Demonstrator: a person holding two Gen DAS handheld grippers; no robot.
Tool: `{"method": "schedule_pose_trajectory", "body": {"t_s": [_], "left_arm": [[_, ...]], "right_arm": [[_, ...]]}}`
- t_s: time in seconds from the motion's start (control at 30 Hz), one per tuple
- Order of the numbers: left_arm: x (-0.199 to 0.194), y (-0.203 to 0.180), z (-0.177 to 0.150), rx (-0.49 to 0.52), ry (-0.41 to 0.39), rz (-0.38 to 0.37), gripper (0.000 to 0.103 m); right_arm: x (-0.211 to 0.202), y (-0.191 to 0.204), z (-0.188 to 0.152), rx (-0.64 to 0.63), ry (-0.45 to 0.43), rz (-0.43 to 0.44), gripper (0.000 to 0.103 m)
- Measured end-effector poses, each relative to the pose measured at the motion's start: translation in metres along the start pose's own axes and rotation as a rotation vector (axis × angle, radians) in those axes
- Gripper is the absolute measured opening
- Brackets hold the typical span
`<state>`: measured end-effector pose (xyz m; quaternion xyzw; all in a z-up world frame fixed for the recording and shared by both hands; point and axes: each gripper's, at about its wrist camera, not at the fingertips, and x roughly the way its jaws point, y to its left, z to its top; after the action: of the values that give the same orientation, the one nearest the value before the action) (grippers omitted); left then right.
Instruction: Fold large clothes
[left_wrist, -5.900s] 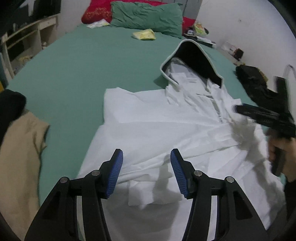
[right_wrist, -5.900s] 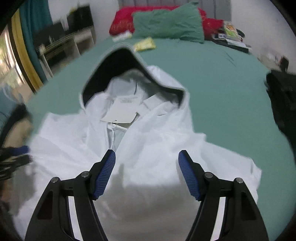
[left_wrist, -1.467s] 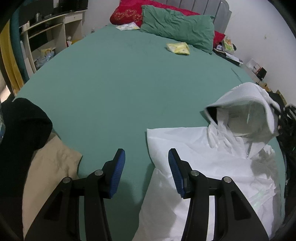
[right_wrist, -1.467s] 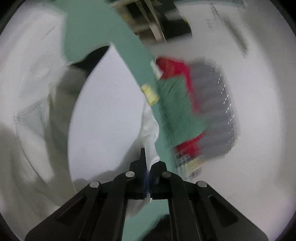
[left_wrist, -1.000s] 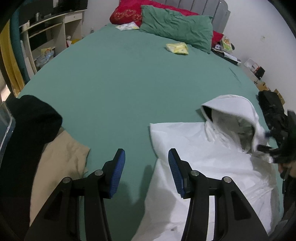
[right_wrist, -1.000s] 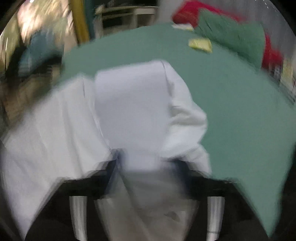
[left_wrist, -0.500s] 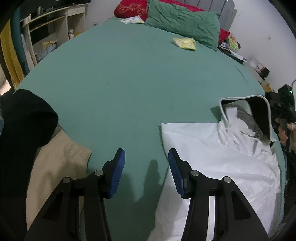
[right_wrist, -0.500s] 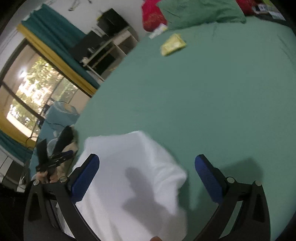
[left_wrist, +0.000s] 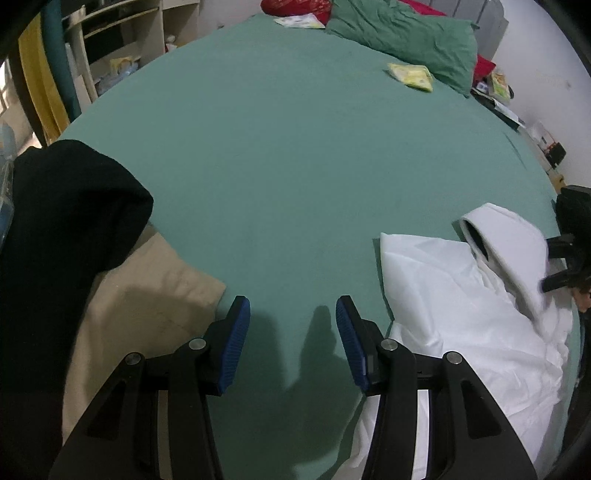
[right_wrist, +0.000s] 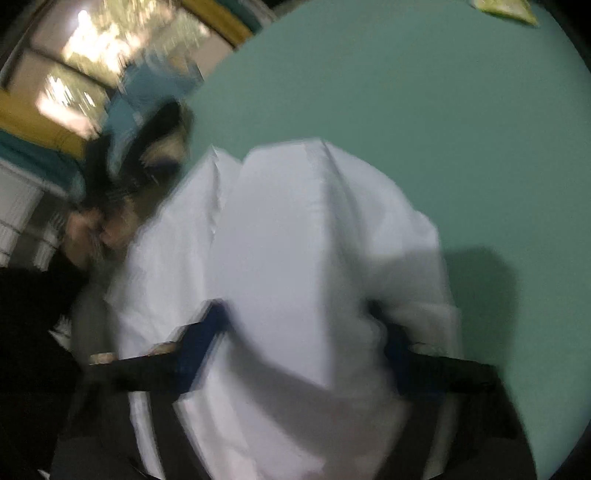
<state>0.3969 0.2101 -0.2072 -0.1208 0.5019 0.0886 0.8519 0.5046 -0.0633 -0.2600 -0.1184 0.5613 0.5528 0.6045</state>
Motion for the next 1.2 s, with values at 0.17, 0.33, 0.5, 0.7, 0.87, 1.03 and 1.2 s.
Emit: {"method": "schedule_pose_trajectory", "body": {"t_s": [0.17,0.33,0.5,0.7,0.87,1.03,1.2], "left_arm": [[-0.006,-0.004,0.001,0.002,-0.012,-0.027,0.051],[-0.019,-0.006,0.003,0.002,-0.04,-0.051,0.051],[-0.033,-0.011,0.002,-0.001,-0.068,-0.072,0.051],[-0.043,-0.024,-0.012,0.036,-0.059,-0.105,0.051],[-0.052,-0.036,-0.024,0.077,-0.059,-0.147,0.051],[-0.064,-0.06,-0.036,0.12,-0.081,-0.258,0.051],[-0.078,-0.094,-0.046,0.19,-0.156,-0.428,0.051]], "right_arm": [[0.002,0.042,-0.013,-0.15,0.063,-0.19,0.007],[-0.002,0.097,-0.009,-0.439,0.102,-0.682,0.005],[0.032,0.132,-0.028,-0.82,0.175,-1.273,0.005],[0.089,0.151,-0.081,-0.818,0.19,-1.337,0.005],[0.103,0.184,-0.112,-0.661,0.076,-1.21,0.006],[0.119,0.213,-0.145,-0.681,0.016,-1.2,0.017],[0.1,0.225,-0.16,-0.496,-0.109,-1.073,0.029]]}}
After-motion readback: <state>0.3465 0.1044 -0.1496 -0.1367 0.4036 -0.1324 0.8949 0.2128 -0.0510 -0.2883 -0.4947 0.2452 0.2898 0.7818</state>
